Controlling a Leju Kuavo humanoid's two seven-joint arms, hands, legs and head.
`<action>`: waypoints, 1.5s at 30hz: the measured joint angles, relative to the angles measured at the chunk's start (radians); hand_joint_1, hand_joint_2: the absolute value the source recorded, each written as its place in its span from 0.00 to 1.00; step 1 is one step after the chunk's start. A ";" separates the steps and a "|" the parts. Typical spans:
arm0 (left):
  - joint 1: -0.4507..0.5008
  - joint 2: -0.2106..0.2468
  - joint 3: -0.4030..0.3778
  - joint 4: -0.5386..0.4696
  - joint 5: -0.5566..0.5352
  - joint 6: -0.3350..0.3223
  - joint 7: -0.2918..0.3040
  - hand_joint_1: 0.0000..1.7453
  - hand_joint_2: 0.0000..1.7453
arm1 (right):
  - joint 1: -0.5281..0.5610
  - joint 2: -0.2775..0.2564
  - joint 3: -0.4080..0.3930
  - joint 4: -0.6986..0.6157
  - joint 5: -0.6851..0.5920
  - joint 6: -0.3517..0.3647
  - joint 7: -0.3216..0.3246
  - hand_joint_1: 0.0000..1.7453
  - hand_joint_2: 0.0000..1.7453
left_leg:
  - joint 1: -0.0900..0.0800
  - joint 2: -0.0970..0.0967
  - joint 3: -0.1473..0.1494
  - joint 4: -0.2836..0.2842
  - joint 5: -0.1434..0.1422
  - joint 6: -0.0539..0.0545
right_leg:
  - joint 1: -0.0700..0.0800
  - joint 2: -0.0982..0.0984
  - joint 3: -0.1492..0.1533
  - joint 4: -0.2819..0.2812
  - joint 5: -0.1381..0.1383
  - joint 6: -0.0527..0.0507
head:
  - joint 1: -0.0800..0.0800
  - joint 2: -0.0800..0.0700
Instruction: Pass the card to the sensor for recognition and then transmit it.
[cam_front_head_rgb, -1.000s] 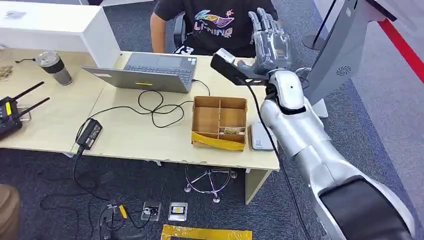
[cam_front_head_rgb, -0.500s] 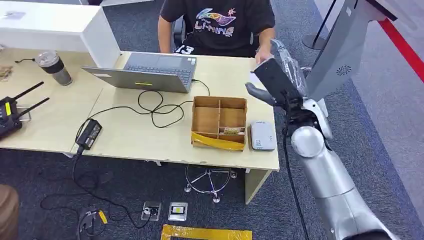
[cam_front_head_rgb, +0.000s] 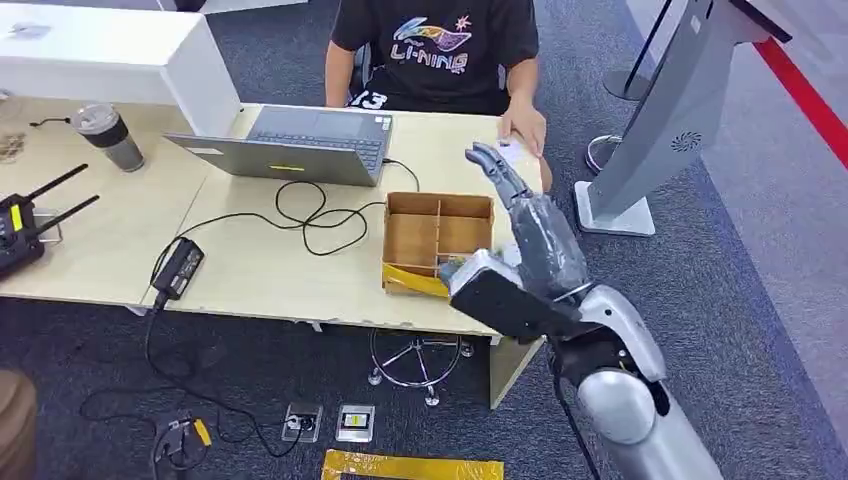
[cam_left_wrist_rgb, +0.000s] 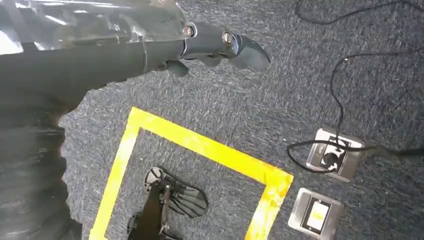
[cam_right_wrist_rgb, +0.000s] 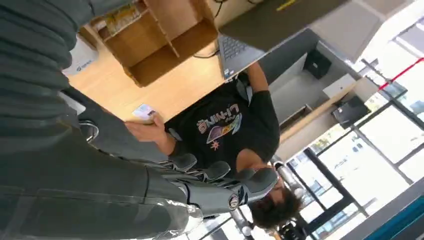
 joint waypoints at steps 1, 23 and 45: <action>-0.002 -0.001 0.000 0.000 -0.003 0.000 0.000 0.00 1.00 | 0.007 0.000 0.010 -0.006 0.012 0.000 0.000 0.00 1.00 | 0.000 0.000 0.000 0.000 0.000 0.000 | 0.000 0.000 0.000 0.000 0.000 0.000 | 0.000 0.000; -0.038 -0.030 0.000 0.000 -0.040 -0.004 0.000 0.00 1.00 | 0.017 0.068 0.236 0.223 0.596 -0.234 -0.008 0.00 1.00 | 0.000 -0.001 -0.001 0.000 0.000 0.000 | 0.000 0.000 0.000 0.000 0.000 0.000 | 0.000 0.000; -0.056 -0.040 0.000 0.000 -0.078 -0.014 0.005 0.00 1.00 | -0.105 0.164 0.291 0.651 0.659 -0.368 0.050 0.00 1.00 | 0.000 -0.001 -0.001 0.000 0.000 0.000 | 0.000 0.000 0.000 0.000 0.000 0.000 | 0.000 0.000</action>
